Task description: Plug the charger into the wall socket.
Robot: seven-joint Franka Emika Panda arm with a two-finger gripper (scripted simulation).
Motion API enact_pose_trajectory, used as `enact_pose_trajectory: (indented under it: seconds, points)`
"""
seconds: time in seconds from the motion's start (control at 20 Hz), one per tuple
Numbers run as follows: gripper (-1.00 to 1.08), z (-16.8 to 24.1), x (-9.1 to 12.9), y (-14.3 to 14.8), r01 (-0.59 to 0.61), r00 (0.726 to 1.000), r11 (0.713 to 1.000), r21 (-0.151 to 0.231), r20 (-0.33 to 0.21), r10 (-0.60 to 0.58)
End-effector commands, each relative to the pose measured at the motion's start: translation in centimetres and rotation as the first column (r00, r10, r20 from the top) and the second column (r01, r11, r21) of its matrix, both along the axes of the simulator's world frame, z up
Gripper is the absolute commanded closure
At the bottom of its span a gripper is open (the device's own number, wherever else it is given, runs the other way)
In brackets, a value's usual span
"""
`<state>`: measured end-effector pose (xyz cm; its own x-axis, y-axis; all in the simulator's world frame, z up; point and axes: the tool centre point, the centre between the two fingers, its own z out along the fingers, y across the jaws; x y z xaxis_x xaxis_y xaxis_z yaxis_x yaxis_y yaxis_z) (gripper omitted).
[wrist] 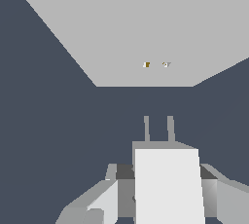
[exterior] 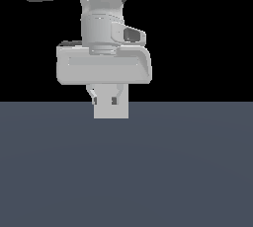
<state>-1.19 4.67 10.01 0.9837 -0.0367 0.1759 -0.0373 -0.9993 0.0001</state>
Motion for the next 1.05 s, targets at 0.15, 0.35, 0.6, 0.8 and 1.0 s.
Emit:
enact_pose_trajectory:
  seconds: [0.15,0.35,0.6,0.8,1.0]
  points:
    - [1.08,0.0,0.8,0.0,0.000,1.000,1.000,0.000,0.000,0.000]
    - [1.08,0.0,2.1,-0.1,0.000,1.000,1.000,0.000,0.000,0.000]
    - [1.08,0.0,3.9,-0.2,0.000,1.000,1.000,0.000,0.000,0.000]
    - [1.08,0.0,4.7,-0.2,0.001,1.000,1.000,0.000,0.000,-0.001]
    - [1.08,0.0,5.0,-0.2,0.001,1.000,1.000,0.000,0.000,-0.001]
